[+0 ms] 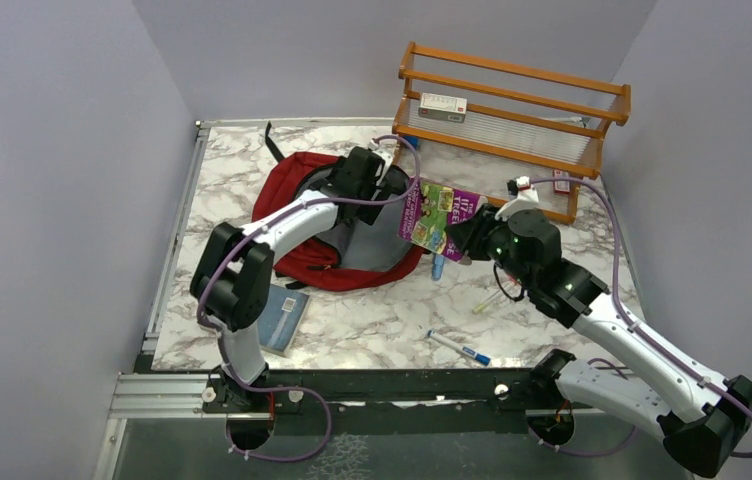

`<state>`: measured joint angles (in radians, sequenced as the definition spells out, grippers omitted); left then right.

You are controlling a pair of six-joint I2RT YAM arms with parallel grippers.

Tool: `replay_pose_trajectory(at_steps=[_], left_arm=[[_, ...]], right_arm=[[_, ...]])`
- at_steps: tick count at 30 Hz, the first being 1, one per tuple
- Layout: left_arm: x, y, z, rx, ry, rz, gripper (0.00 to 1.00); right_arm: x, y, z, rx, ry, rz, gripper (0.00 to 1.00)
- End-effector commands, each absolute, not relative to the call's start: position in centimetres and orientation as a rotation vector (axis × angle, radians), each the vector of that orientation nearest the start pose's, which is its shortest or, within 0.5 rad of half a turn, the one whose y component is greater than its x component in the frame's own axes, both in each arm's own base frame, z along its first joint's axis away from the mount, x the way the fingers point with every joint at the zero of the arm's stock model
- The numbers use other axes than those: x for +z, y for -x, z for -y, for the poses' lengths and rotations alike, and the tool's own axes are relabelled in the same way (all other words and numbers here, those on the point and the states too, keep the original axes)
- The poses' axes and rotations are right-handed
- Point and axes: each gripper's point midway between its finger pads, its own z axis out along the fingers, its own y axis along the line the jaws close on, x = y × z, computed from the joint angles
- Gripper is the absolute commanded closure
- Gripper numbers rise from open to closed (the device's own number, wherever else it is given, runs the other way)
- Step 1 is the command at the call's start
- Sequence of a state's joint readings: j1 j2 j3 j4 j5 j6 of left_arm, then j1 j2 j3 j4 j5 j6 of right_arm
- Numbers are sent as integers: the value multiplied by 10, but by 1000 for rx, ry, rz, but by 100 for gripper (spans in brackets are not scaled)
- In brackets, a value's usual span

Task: Pack the student bag
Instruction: Place the book in the student bag.

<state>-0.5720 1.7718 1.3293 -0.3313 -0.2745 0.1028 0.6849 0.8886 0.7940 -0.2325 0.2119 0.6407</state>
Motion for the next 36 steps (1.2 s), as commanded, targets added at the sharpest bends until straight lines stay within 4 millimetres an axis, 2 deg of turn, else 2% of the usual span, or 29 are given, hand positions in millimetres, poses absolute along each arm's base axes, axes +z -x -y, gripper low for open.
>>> replay_pose_trajectory(at_steps=[1,9,14,17,21,24,29,35,36], left_arm=[[108,-429,195,287,-663,-2258,8],[74,-429,184,529,-747,-2284,11],[63,-427,175,669,-783,-2276,19],[61,-428,172,701,-780,-2273,28],[67,-429,173,697,-764,-2266,37],[76,-430,176,673,-744,-2255,53],[97,-432,182,607,-689,-2231,80],[127,-426,188,494,-630,-2211,100],[136,-425,188,474,-612,-2201,100]], right_arm=[[271,-266,-193,739,-180,-1846,99],[270,-264,-193,751,-180,-1842,100],[269,-262,-194,765,-181,-1843,99],[268,-262,-192,755,-186,-1842,99],[268,-261,-189,762,-203,-1835,99],[266,-259,-188,773,-230,-1833,100],[268,-259,-186,811,-281,-1803,99],[267,-263,-194,869,-375,-1822,100],[267,-264,-195,881,-389,-1822,100]])
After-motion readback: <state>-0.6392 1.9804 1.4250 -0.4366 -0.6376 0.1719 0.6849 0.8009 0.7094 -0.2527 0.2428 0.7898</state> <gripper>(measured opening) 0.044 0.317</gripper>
